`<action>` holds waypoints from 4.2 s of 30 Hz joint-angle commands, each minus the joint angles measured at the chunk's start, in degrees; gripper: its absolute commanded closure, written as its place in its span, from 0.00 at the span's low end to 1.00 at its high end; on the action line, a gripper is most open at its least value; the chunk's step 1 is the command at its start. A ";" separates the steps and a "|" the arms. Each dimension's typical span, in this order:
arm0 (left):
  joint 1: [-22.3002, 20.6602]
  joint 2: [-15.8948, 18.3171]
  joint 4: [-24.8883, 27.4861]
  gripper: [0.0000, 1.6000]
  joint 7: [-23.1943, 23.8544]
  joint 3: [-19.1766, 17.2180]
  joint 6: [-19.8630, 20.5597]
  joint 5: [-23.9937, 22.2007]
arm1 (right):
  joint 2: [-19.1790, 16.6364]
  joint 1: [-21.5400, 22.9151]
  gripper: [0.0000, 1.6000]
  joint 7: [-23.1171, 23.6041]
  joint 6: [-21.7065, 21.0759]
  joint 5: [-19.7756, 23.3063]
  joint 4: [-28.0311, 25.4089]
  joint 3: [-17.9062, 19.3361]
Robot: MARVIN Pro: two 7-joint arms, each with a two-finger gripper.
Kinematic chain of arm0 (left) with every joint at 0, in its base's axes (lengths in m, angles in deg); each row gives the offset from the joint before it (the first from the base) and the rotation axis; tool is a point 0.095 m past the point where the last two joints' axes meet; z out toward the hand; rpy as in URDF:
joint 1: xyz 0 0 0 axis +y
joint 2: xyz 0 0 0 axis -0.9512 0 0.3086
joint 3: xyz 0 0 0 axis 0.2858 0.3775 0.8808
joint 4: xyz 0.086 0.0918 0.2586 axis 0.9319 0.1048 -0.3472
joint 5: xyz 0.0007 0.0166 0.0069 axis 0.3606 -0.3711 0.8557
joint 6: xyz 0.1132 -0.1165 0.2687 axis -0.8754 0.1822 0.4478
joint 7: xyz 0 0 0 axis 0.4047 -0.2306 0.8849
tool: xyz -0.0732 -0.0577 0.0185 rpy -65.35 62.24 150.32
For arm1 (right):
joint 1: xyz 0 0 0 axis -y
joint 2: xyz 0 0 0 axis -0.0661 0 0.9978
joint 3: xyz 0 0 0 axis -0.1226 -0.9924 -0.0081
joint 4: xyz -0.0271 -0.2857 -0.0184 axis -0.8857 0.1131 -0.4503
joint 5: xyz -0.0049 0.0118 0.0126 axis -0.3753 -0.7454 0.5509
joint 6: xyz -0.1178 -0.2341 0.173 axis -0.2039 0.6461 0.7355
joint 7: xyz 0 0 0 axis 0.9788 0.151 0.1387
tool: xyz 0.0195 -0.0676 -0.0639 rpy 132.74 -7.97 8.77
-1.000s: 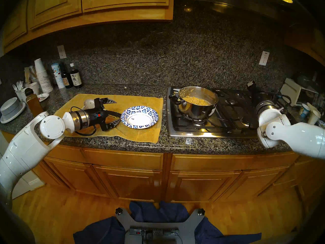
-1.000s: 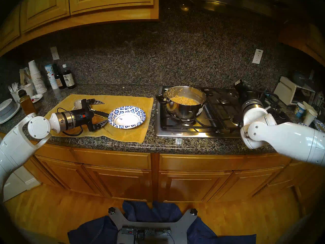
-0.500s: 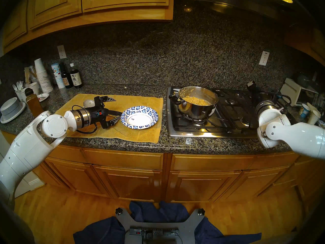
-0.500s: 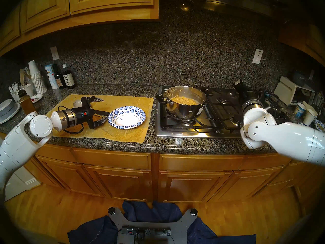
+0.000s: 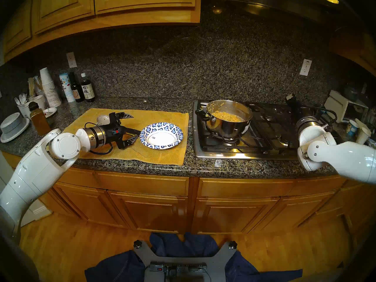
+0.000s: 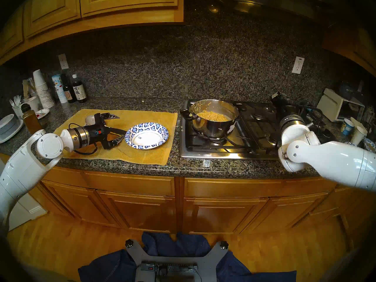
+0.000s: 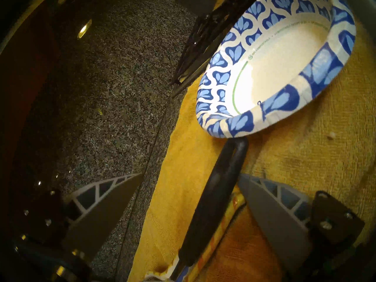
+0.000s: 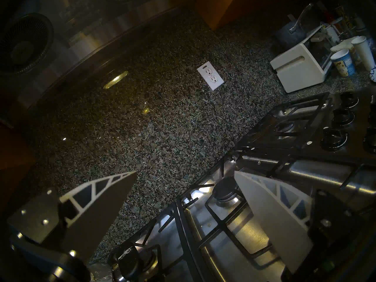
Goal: Scoop oatmeal into bowl
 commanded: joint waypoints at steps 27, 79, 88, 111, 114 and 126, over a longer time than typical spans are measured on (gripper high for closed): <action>-3.91 -0.79 0.06 0.00 -0.35 -2.15 -1.87 2.62 | 0.14 1.73 0.00 0.39 0.25 -0.68 0.06 1.52; -5.98 -3.92 -2.07 0.00 -1.34 -0.52 -1.36 8.76 | 0.13 1.76 0.00 0.38 0.25 -0.70 0.06 1.51; -6.19 -2.96 -1.79 0.00 -0.03 -0.84 -0.75 8.59 | 0.13 1.77 0.00 0.38 0.25 -0.70 0.06 1.51; -8.93 -4.86 -2.47 0.04 0.30 -0.08 -0.45 9.15 | 0.13 1.77 0.00 0.39 0.25 -0.69 0.06 1.50; -9.13 -5.02 -2.70 0.06 0.46 0.08 -0.48 9.25 | 0.13 1.78 0.00 0.39 0.25 -0.69 0.06 1.50; -9.02 -4.86 -3.24 0.51 1.43 0.35 -0.31 9.69 | 0.13 1.79 0.00 0.38 0.24 -0.71 0.06 1.49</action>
